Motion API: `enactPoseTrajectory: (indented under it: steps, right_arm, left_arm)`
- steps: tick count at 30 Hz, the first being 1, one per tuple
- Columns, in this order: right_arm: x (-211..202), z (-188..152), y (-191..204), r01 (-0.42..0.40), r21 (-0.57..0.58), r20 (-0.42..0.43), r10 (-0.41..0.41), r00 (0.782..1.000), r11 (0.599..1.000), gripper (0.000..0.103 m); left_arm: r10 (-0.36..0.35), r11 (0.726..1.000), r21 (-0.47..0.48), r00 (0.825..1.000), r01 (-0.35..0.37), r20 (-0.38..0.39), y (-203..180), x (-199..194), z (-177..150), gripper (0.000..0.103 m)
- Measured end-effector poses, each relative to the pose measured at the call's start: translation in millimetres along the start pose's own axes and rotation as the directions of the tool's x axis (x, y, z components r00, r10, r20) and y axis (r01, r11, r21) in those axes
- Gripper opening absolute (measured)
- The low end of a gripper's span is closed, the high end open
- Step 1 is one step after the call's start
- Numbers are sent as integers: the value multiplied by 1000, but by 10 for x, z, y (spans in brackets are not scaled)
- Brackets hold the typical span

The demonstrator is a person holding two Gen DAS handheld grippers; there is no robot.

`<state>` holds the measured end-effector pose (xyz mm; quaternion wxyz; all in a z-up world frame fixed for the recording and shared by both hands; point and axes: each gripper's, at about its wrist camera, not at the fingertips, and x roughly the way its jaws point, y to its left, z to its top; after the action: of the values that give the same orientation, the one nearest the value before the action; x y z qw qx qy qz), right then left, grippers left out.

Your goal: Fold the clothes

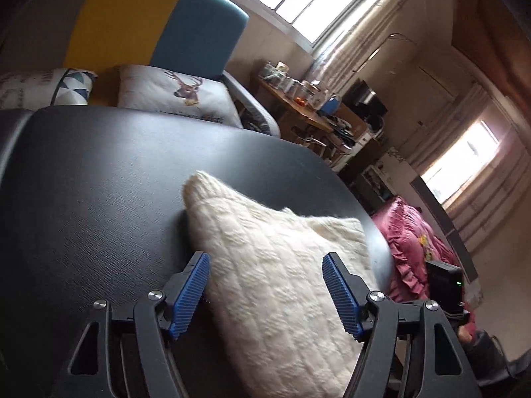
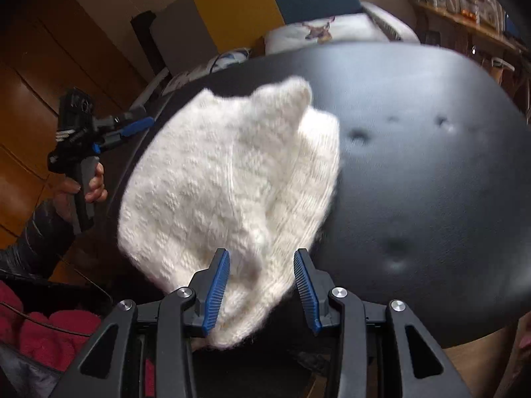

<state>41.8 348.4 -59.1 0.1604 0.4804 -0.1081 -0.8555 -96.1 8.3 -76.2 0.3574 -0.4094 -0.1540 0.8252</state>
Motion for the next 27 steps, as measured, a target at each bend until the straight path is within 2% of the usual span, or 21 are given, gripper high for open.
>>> enactPoseTrajectory:
  steps: [2,3,6,9,11,12,13,16,18,19,23,27]
  right_arm:
    - [-124,302,60,-5,-50,66,9,998,999,41]
    - [-120,515,125,-34,-72,81,40,996,997,41]
    - [241,1153,355,-190,-111,27,194,981,976,41]
    - [827,1672,608,-353,-130,-104,341,934,927,41]
    - [1278,1868,804,-395,-145,-212,361,908,907,41]
    - [1488,1920,902,-417,-147,-276,368,888,897,41]
    - [1678,1929,1000,-423,-162,-332,355,874,891,41]
    - [2264,1933,1191,-313,-253,-452,174,875,916,41]
    - [2626,1828,1245,-194,-365,-485,-8,875,911,36]
    - [2719,1785,1274,-182,-404,-466,-31,884,896,35]
    - [2810,1775,1331,-159,-432,-409,-36,912,888,35]
    - [2754,1801,1149,-198,-322,-377,66,924,926,35]
  left_arm:
    - [11,1000,26,1000,-11,7,26,44,85,71]
    - [-7,998,58,1000,6,14,-14,53,114,71]
    - [-66,985,159,998,64,4,-204,98,124,71]
    - [-144,964,222,989,148,-33,-383,148,15,71]
    - [-185,948,250,981,195,-62,-475,170,-101,71]
    - [-189,943,264,979,202,-76,-510,187,-151,71]
    - [-181,940,278,980,198,-86,-533,204,-199,71]
    - [-153,931,313,980,186,-128,-576,285,-344,71]
    - [-130,932,317,978,177,-162,-573,386,-407,71]
    - [-117,930,327,979,167,-166,-587,422,-449,71]
    - [-57,910,400,989,108,-135,-653,519,-587,71]
    - [-62,920,380,992,100,-111,-632,496,-608,71]
